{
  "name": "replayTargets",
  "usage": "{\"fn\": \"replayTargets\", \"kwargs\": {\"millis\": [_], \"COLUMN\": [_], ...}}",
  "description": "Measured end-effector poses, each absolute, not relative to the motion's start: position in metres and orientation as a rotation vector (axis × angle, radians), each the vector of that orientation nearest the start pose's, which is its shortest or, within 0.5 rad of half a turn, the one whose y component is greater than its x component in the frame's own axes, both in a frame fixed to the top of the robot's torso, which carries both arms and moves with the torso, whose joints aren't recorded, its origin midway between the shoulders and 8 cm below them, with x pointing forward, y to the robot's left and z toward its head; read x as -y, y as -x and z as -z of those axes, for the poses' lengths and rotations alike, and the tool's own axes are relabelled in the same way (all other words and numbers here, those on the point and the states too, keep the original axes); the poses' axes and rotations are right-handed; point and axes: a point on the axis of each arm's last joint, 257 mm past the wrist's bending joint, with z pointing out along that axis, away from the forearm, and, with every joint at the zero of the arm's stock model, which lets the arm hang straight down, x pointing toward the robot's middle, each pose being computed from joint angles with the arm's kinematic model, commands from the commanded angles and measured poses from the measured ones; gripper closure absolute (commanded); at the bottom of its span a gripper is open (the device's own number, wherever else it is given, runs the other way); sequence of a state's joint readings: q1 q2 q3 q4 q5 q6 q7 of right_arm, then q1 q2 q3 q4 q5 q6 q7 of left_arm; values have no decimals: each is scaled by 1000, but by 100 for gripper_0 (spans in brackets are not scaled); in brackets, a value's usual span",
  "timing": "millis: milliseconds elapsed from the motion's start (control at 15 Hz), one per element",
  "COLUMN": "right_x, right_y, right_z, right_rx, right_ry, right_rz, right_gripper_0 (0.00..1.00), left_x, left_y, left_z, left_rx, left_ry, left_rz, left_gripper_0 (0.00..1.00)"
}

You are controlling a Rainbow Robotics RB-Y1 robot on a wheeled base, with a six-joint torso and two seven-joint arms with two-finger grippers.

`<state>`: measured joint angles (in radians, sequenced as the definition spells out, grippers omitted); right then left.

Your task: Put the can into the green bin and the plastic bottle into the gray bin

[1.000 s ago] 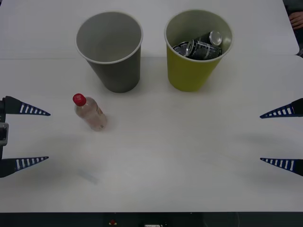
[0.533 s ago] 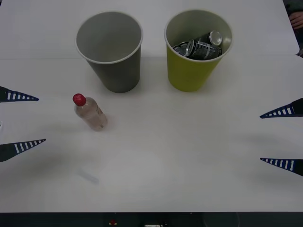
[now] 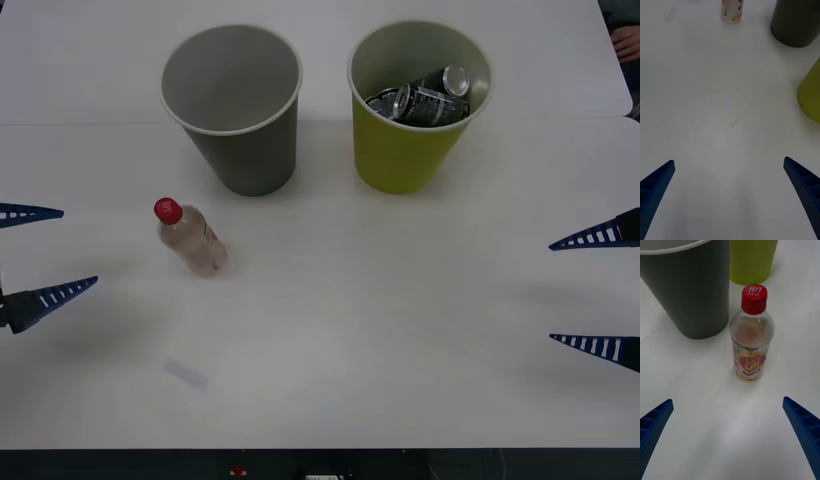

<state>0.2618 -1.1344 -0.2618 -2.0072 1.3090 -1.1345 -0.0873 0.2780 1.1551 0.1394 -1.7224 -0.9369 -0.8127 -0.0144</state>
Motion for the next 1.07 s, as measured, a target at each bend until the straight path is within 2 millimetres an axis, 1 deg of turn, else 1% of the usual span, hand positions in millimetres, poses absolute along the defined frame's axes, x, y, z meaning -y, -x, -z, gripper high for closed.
{"fn": "replayTargets", "kwargs": {"millis": [200, 467, 600, 800, 1067], "right_x": [286, 286, 286, 286, 286], "right_y": [-341, -341, -341, -341, -341], "right_z": [167, 167, 167, 167, 167], "right_rx": [-1596, -1596, -1596, -1596, -1596], "right_ry": [1634, 1634, 1634, 1634, 1634], "right_rz": [-209, -209, -209, -209, -209], "right_gripper_0": [0, 0, 0, 0, 0], "left_x": [-353, -363, -365, -359, -344], "left_y": [-407, -412, -413, -415, -422], "left_z": [176, 194, 204, 217, 225], "left_rx": [-1745, -1748, -1744, -1719, -1644], "left_ry": [-964, -957, -960, -948, -925], "left_rz": [302, 307, 336, 383, 443], "left_gripper_0": [0, 0, 0, 0, 0]}}
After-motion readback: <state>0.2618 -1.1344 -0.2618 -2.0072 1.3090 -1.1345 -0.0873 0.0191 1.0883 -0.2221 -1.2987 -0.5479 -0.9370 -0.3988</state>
